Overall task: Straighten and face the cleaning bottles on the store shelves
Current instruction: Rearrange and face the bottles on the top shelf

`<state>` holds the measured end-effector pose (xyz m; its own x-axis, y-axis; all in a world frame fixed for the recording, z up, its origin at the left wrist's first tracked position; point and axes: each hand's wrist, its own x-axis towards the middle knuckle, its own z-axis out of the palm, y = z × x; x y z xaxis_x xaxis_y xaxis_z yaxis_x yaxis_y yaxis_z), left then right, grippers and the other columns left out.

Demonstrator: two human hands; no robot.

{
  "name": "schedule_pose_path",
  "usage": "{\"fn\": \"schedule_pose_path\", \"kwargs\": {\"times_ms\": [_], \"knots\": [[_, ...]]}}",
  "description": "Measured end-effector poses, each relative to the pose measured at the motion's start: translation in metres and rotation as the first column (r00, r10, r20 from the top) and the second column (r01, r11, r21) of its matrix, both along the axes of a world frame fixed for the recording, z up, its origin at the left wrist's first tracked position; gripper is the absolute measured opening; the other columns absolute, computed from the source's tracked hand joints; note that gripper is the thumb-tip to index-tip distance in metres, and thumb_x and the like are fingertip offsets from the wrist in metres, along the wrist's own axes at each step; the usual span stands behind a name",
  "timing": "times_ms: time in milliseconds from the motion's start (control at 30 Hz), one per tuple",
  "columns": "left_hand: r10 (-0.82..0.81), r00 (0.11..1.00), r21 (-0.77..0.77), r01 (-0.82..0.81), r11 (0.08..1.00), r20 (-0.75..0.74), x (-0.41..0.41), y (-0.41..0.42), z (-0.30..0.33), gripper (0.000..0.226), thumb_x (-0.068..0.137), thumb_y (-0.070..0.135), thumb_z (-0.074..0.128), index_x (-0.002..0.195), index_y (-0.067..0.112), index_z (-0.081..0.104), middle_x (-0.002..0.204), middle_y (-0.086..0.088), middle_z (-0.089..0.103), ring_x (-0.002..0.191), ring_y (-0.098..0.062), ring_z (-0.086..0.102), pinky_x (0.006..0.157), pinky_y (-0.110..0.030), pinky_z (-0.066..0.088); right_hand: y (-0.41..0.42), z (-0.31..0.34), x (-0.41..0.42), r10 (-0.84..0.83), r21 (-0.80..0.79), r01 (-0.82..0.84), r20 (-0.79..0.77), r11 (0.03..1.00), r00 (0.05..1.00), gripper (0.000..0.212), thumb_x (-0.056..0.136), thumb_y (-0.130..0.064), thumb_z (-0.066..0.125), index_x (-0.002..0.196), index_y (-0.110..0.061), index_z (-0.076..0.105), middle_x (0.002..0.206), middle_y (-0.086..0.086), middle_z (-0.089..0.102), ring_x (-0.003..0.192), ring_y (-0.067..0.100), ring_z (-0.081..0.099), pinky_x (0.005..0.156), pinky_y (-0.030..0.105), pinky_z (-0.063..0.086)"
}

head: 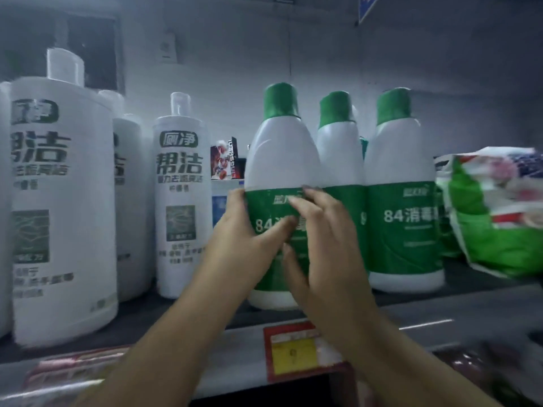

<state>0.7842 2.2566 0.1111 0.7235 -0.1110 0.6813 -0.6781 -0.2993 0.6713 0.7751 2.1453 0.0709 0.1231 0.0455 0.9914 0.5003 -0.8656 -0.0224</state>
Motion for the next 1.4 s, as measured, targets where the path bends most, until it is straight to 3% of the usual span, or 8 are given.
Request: {"fn": "schedule_pose_path", "kwargs": {"times_ms": [267,400,533,667,967,1067,1133,1400], "knots": [[-0.109,0.992,-0.195,0.095,0.976,-0.059,0.007,-0.009,-0.001,0.037,0.076,0.006,0.069,0.102,0.022,0.049,0.091,-0.002,0.065,0.064,-0.005,0.068,0.05,-0.018,0.053,-0.007,-0.008,0.002,-0.023,-0.12,0.019,-0.032,0.993,0.999,0.042,0.082,-0.009,0.049,0.124,-0.009,0.05,0.131,0.02,0.052,0.122,0.035,0.051,0.099,0.04,0.042],[0.123,0.992,-0.121,-0.127,0.984,-0.036,0.02,-0.006,-0.002,0.042,0.078,0.01,0.067,0.113,0.014,0.044,0.096,-0.004,0.062,0.081,-0.014,0.063,0.059,-0.023,0.049,-0.003,-0.007,0.002,-0.037,-0.205,-0.012,-0.235,0.979,0.971,0.052,0.082,-0.006,0.029,0.128,-0.001,0.052,0.13,0.022,0.055,0.12,0.034,0.053,0.097,0.043,0.047],[0.294,0.955,0.033,-0.292,0.956,-0.043,0.029,-0.001,0.005,0.041,0.081,0.019,0.063,0.112,0.014,0.037,0.087,0.001,0.056,0.075,-0.009,0.055,0.057,-0.021,0.043,-0.006,0.003,-0.008,-0.079,-0.321,-0.124,-0.551,0.939,0.831,0.061,0.094,-0.002,0.032,0.149,-0.01,0.006,0.157,0.013,0.005,0.143,0.029,0.012,0.115,0.037,0.019],[0.341,0.935,0.147,-0.325,0.934,-0.098,0.036,0.002,0.012,0.054,0.08,0.03,0.066,0.12,0.013,0.033,0.095,0.0,0.053,0.085,-0.016,0.052,0.069,-0.026,0.042,0.006,0.015,-0.006,-0.014,-0.175,-0.176,-0.748,0.969,0.664,0.075,0.091,-0.006,0.044,0.149,-0.012,-0.003,0.156,0.017,-0.006,0.142,0.034,0.013,0.112,0.044,0.024],[0.307,0.934,0.113,-0.29,0.95,-0.182,0.055,0.002,0.011,0.082,0.056,0.045,0.075,0.122,0.014,0.038,0.11,-0.005,0.059,0.099,-0.023,0.059,0.092,-0.041,0.048,0.024,0.021,0.007,0.048,-0.047,-0.172,-0.859,0.984,0.509,0.086,0.092,-0.012,0.048,0.145,-0.008,-0.02,0.155,0.019,-0.014,0.144,0.036,0.002,0.115,0.043,0.015],[0.287,0.948,0.079,-0.278,0.957,-0.136,0.04,-0.003,0.009,0.05,0.079,0.026,0.068,0.117,0.012,0.039,0.1,-0.003,0.055,0.089,-0.018,0.055,0.08,-0.027,0.047,0.019,0.018,0.009,0.085,-0.027,-0.2,-0.843,0.979,0.531,0.084,0.091,-0.012,0.047,0.146,-0.009,-0.017,0.155,0.018,-0.012,0.143,0.036,0.007,0.114,0.041,0.018],[0.272,0.96,0.067,-0.267,0.961,-0.062,0.032,-0.005,0.007,0.018,0.084,0.011,0.063,0.085,0.016,0.046,0.079,0.001,0.054,0.066,-0.006,0.057,0.06,-0.006,0.046,0.017,0.018,0.011,0.115,-0.005,-0.221,-0.841,0.975,0.528,0.085,0.091,-0.013,0.048,0.147,-0.012,-0.017,0.156,0.017,-0.012,0.143,0.035,0.009,0.115,0.04,0.019],[0.183,0.983,0.144,-0.181,0.973,0.002,0.01,-0.011,0.003,0.045,0.081,-0.001,0.064,0.067,0.028,0.033,0.07,0.009,0.046,0.043,0.024,0.047,0.043,0.002,0.038,0.015,0.015,0.017,0.15,0.045,-0.219,-0.859,0.975,0.49,0.096,0.089,-0.029,0.058,0.146,-0.019,-0.018,0.155,0.02,-0.008,0.141,0.036,0.018,0.111,0.041,0.028]]}}
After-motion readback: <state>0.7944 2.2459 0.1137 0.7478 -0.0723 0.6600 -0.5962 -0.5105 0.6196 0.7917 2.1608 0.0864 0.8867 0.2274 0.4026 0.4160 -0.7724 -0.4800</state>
